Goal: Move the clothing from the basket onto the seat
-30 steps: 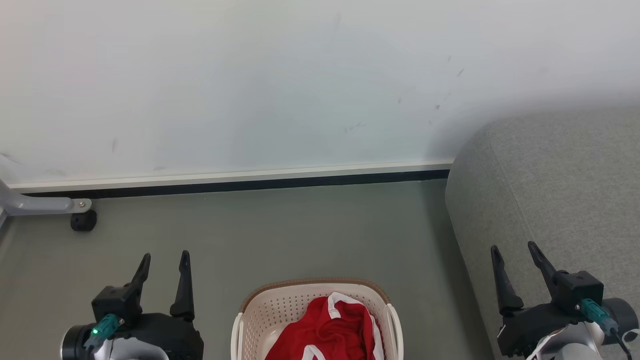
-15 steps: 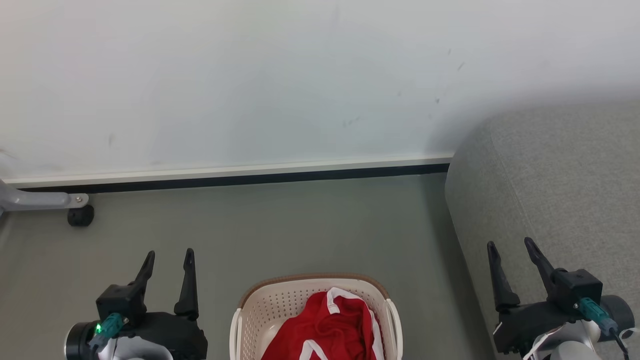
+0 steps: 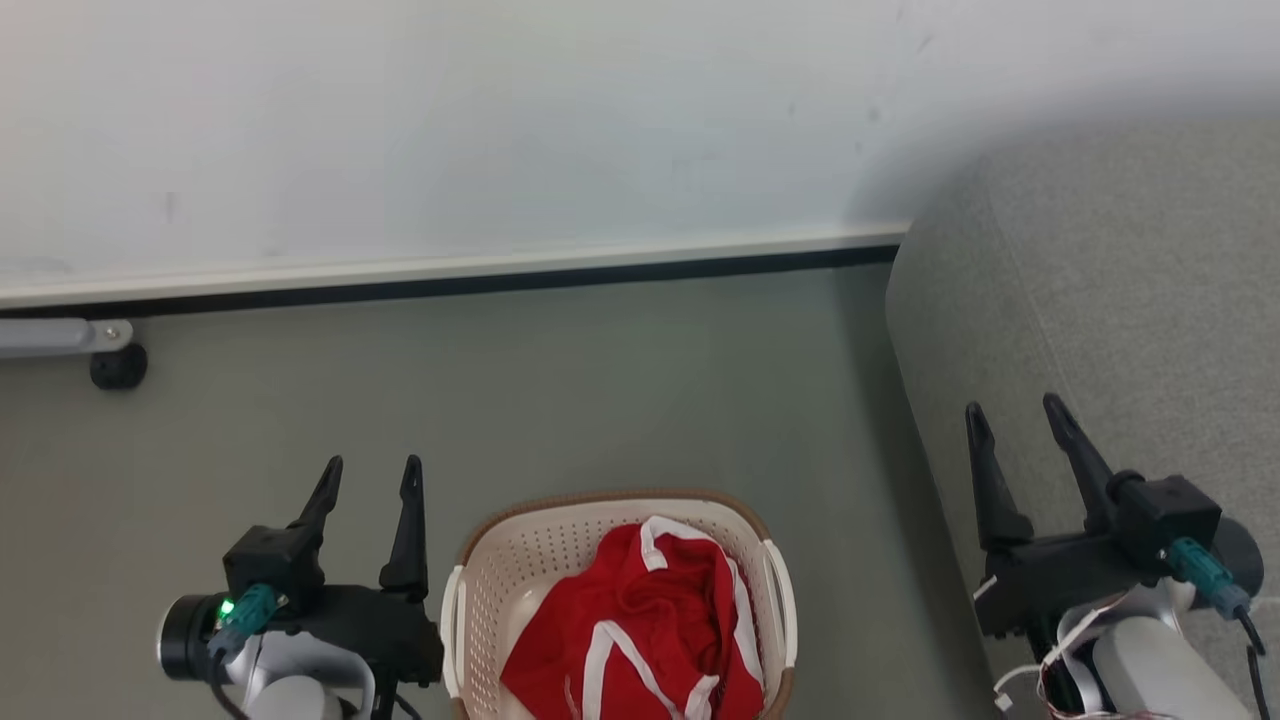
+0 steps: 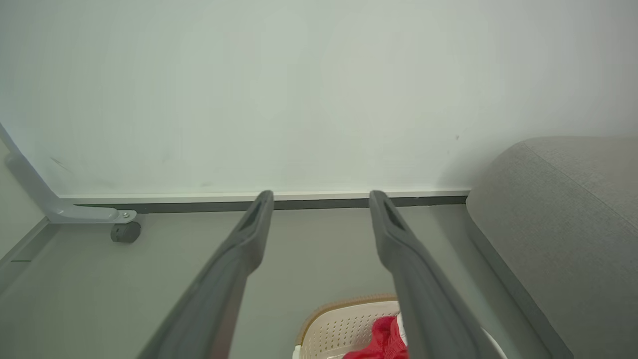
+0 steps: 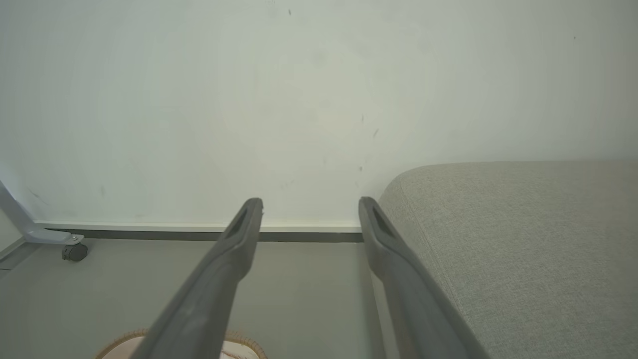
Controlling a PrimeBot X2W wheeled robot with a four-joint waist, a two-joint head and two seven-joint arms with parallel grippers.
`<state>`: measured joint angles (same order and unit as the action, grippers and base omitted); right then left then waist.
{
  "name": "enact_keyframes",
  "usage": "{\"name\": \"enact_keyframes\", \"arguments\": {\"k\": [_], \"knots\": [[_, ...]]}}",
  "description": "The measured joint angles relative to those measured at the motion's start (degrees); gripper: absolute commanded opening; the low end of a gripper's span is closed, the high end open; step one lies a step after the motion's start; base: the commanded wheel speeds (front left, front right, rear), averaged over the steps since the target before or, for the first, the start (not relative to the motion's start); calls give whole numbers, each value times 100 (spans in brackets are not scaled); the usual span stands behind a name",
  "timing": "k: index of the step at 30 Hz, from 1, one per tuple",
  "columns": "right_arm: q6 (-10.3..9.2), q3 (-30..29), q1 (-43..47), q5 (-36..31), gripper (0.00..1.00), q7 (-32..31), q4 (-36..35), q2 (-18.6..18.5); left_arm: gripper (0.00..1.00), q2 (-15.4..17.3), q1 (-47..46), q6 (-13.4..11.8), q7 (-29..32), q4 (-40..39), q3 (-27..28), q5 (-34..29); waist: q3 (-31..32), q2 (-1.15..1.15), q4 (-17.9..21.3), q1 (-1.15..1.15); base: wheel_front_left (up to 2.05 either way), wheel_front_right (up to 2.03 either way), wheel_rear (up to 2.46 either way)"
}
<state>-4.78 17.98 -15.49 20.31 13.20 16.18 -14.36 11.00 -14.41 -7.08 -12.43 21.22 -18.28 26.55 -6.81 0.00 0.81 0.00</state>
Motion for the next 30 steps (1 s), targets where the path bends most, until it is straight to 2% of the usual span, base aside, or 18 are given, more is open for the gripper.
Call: {"name": "enact_keyframes", "arguments": {"k": [16, 30], "knots": [[0, 4, -810, -20, 100, 36, -597, 119, 100, -47, -824, 63, 277, 24, -311, -255, -1218, 0, 225, 1, 0, 0, 0], [-9, -57, -1458, -66, 100, 52, -943, 325, 100, -204, -1561, 215, 511, 477, -593, -491, -2320, 1, 526, 1, 0, 0, 0]]}}
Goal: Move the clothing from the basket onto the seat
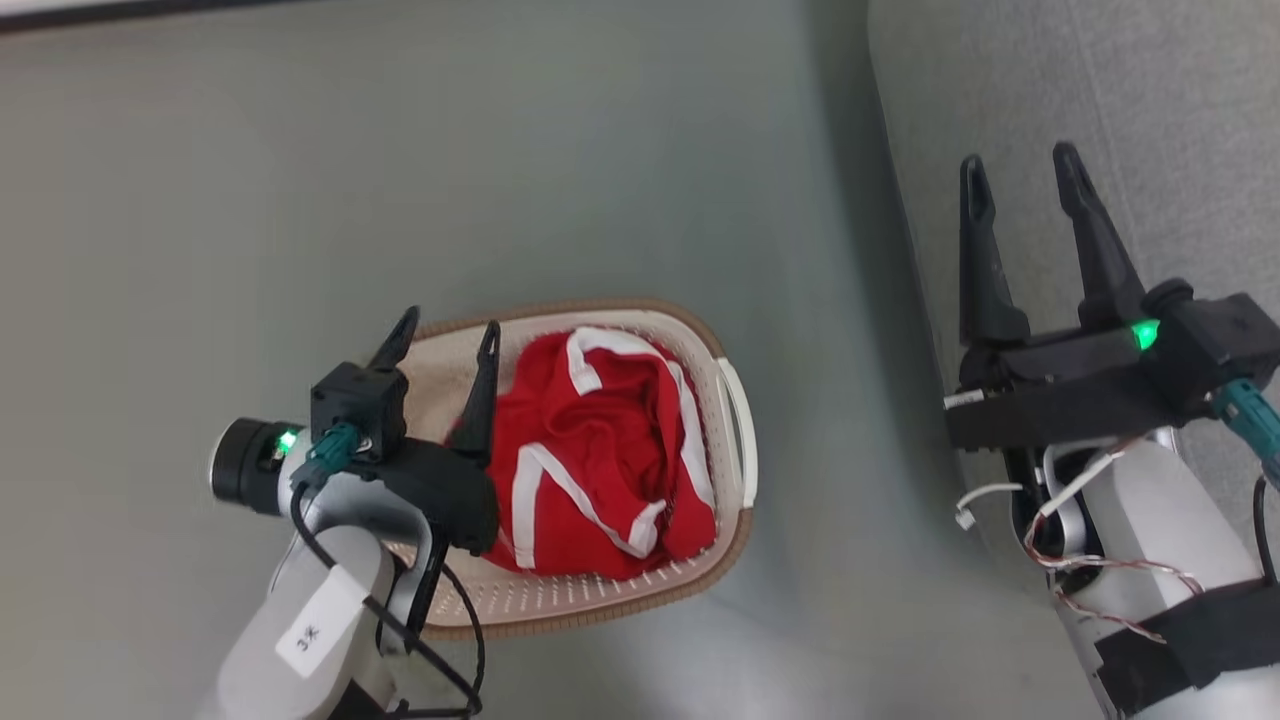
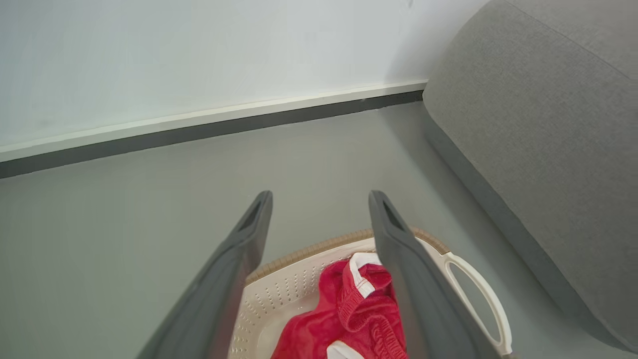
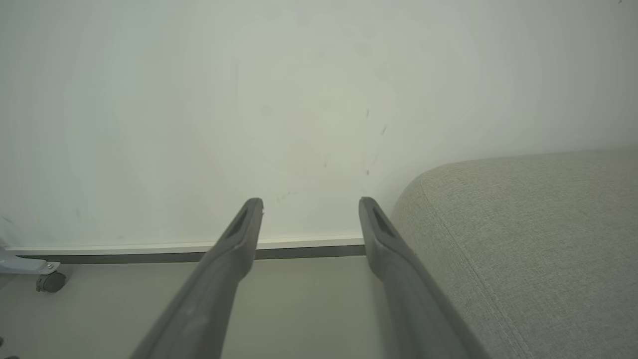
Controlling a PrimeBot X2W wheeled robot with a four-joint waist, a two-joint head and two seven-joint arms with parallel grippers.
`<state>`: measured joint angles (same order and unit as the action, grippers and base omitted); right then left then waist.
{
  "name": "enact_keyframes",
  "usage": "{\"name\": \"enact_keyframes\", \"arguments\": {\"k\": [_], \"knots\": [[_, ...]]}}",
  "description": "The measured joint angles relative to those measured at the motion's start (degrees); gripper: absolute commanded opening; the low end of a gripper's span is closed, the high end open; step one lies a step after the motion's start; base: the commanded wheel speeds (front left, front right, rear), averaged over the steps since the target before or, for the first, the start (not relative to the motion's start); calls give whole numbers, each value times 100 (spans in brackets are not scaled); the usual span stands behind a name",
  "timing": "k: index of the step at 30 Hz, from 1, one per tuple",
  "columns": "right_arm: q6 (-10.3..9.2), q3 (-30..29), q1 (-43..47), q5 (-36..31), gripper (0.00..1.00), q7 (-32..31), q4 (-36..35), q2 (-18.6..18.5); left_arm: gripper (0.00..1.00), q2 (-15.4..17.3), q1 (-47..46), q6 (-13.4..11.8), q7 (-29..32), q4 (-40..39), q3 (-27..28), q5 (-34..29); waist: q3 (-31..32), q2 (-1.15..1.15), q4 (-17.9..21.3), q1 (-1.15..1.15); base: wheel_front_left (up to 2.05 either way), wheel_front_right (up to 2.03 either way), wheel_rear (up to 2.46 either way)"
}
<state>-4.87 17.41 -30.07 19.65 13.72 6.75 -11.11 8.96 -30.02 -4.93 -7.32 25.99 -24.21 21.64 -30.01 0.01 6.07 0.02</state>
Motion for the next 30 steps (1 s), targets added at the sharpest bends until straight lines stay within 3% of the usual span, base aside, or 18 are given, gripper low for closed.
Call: {"name": "enact_keyframes", "arguments": {"k": [30], "knots": [[42, 187, -627, -1, 100, 56, -196, 432, 100, -132, -1033, 603, 582, 1582, -459, -194, -1483, -1, 822, -2, 0, 0, 0]]}}
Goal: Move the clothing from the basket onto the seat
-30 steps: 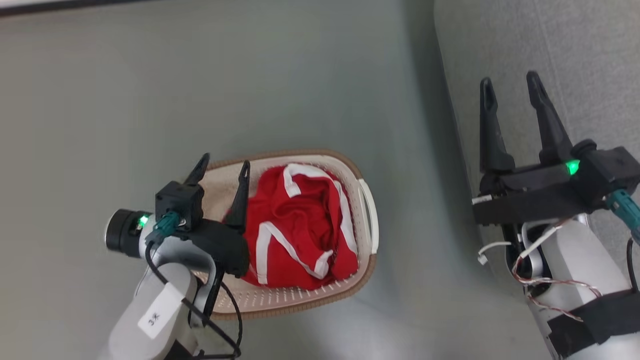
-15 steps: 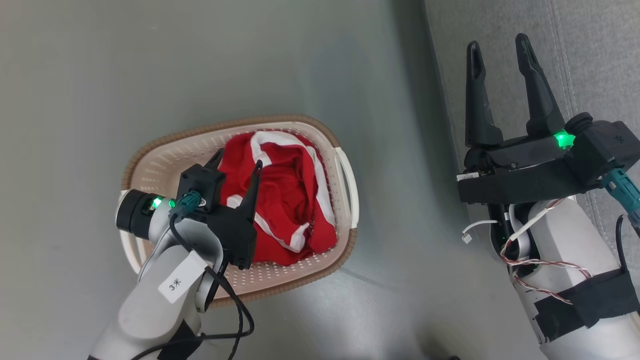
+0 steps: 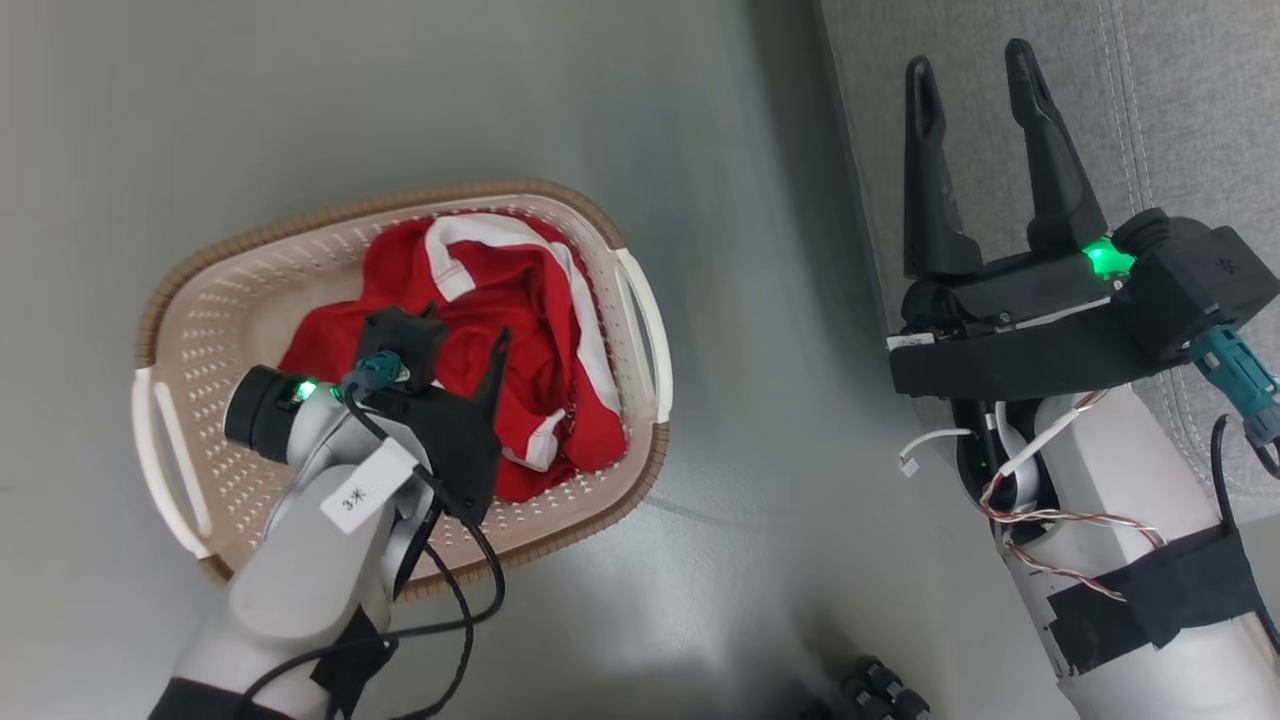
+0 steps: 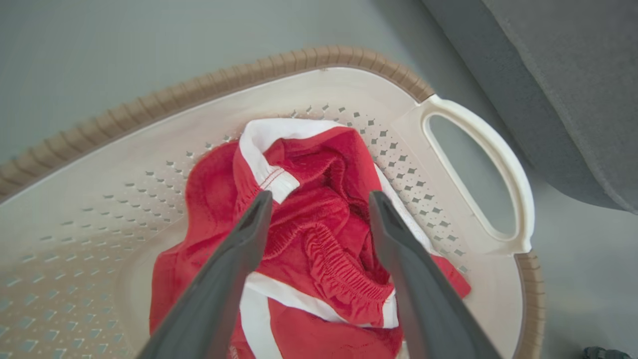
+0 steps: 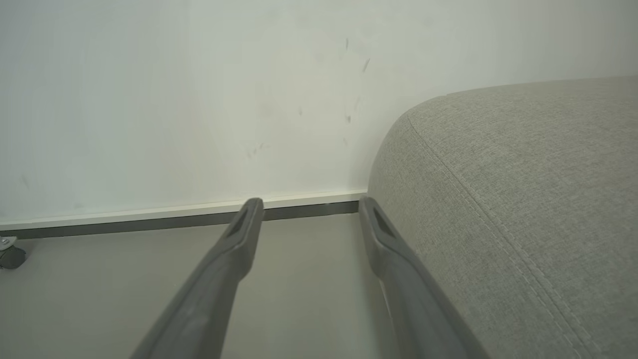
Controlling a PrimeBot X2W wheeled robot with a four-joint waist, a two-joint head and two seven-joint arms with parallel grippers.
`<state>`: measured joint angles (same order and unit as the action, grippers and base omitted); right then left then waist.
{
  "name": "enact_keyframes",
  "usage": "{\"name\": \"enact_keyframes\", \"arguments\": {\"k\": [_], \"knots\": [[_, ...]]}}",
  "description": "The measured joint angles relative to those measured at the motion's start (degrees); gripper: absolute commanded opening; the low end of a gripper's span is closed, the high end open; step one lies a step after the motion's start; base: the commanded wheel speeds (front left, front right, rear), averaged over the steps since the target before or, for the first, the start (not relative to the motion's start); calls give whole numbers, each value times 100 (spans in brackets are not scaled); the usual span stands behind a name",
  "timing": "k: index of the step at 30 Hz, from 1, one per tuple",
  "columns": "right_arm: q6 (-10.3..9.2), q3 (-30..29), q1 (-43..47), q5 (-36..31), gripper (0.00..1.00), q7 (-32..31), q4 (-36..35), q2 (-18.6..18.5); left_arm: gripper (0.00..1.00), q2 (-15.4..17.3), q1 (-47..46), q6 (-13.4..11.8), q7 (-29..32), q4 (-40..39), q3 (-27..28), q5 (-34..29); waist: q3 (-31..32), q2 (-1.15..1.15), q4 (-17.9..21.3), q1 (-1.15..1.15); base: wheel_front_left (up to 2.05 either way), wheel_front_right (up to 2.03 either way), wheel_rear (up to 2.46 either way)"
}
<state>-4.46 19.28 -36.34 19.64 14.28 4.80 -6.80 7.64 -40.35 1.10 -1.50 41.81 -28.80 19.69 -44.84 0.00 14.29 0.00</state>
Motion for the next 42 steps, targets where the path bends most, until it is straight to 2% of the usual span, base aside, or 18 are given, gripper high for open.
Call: {"name": "enact_keyframes", "arguments": {"k": [6, 19, 28, 29, 31, 32, 42], "knots": [[27, 66, -75, -60, 100, 1, -8, 51, 100, 57, -216, 44, 96, 334, 45, 32, -213, 0, 148, 0, 0, 0, 0], [43, 233, -161, -203, 100, 43, -43, 151, 100, 379, -834, -66, 240, 993, 265, 45, -579, 0, 421, 0, 0, 0, 0], [43, 248, -185, -203, 100, 44, -47, 205, 100, 368, -1087, -111, 396, 1400, 332, 75, -738, 0, 517, 0, 0, 0, 0], [43, 248, -187, -203, 100, 44, -47, 208, 70, 352, -1112, -111, 414, 1439, 342, 85, -746, 0, 520, 0, 0, 0, 0], [43, 250, -191, -204, 100, 44, -43, 212, 18, 325, -1144, -111, 416, 1504, 366, 92, -760, 0, 524, -1, 0, 0, 0], [43, 252, -194, -204, 100, 44, -31, 214, 0, 314, -1149, -112, 416, 1535, 370, 93, -764, 0, 524, 0, 0, 0, 0], [43, 233, -208, -260, 100, 44, 59, 233, 0, 153, -1216, -82, 331, 1826, 315, 96, -671, -1, 450, -1, 0, 0, 0]]}}
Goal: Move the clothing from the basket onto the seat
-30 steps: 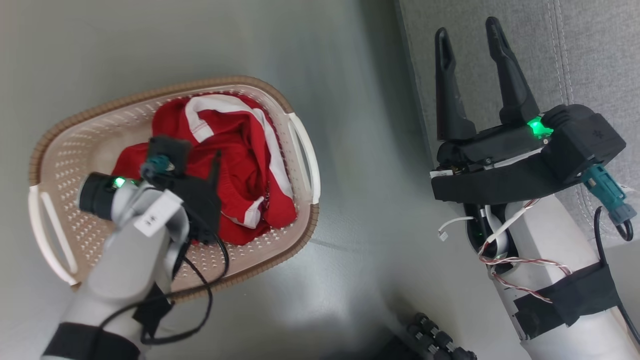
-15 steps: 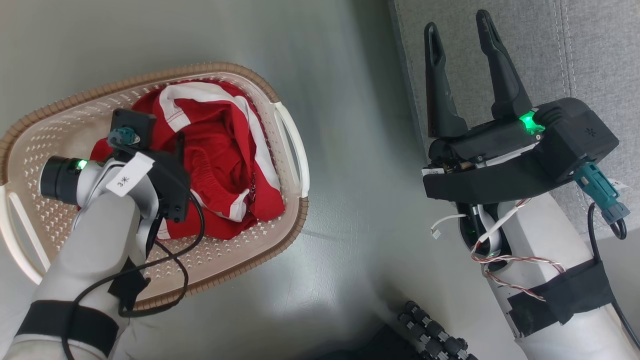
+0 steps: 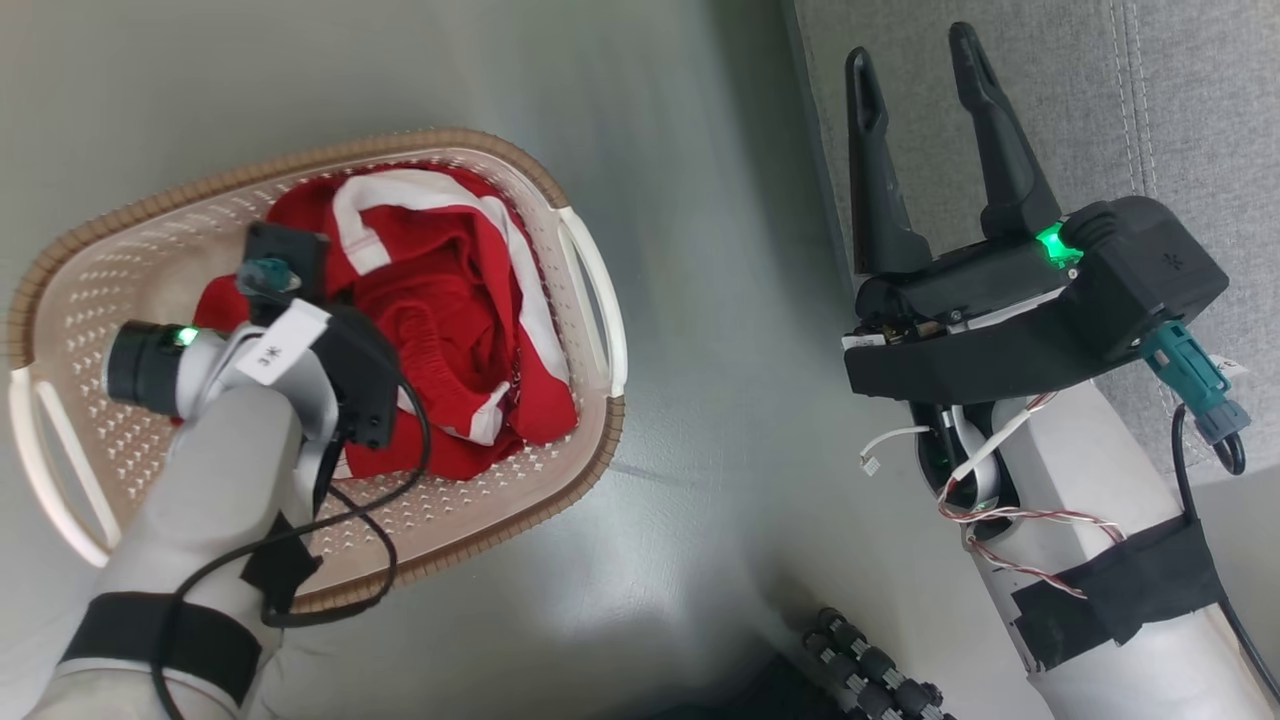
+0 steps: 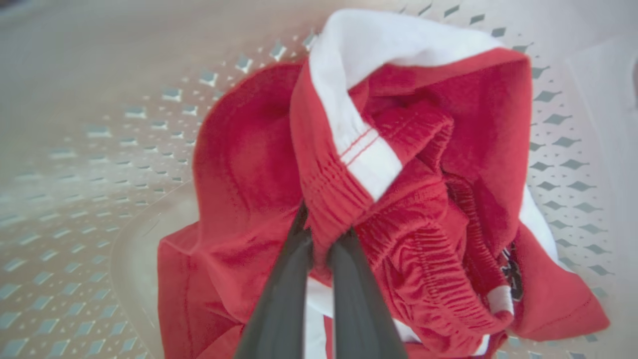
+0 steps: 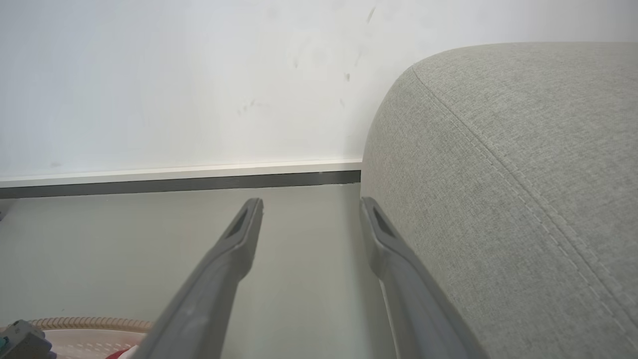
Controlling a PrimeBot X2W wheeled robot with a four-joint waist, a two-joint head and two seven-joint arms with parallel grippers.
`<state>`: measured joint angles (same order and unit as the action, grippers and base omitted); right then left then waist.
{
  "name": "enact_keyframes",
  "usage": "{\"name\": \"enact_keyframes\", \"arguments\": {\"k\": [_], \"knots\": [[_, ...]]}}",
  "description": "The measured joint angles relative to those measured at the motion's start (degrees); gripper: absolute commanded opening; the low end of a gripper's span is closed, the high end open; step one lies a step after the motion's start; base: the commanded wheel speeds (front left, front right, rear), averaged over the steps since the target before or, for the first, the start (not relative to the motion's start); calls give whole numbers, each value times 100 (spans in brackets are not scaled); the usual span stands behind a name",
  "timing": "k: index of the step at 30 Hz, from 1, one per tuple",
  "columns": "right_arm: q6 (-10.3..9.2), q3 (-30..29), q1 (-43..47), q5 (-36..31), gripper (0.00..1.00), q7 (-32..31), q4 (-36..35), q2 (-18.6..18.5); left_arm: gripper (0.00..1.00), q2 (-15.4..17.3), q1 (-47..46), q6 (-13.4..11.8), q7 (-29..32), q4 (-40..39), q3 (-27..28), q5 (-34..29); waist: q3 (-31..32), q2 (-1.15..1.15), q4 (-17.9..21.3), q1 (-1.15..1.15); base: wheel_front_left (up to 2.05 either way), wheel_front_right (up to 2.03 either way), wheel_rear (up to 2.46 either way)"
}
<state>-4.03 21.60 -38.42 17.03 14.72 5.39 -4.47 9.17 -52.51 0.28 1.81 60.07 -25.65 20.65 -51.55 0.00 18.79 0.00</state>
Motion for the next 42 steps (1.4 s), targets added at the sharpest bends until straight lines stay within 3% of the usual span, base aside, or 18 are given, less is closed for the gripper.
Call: {"name": "enact_keyframes", "arguments": {"k": [20, 30, 42], "knots": [[77, -157, 10, -152, 100, 0, 369, -87, 0, -357, 138, 431, -658, 159, -218, 40, 638, 0, -433, 0, 0, 0, 0], [181, -198, 162, -155, 100, 0, 798, -148, 0, -463, 485, 537, -1313, 82, -71, 324, 1397, 0, -721, 0, 0, 0, 0], [323, -283, 655, -154, 100, 0, 1105, -385, 0, -567, 816, 627, -1556, -298, 33, 485, 2218, 0, -1038, 0, 0, 0, 0]]}}
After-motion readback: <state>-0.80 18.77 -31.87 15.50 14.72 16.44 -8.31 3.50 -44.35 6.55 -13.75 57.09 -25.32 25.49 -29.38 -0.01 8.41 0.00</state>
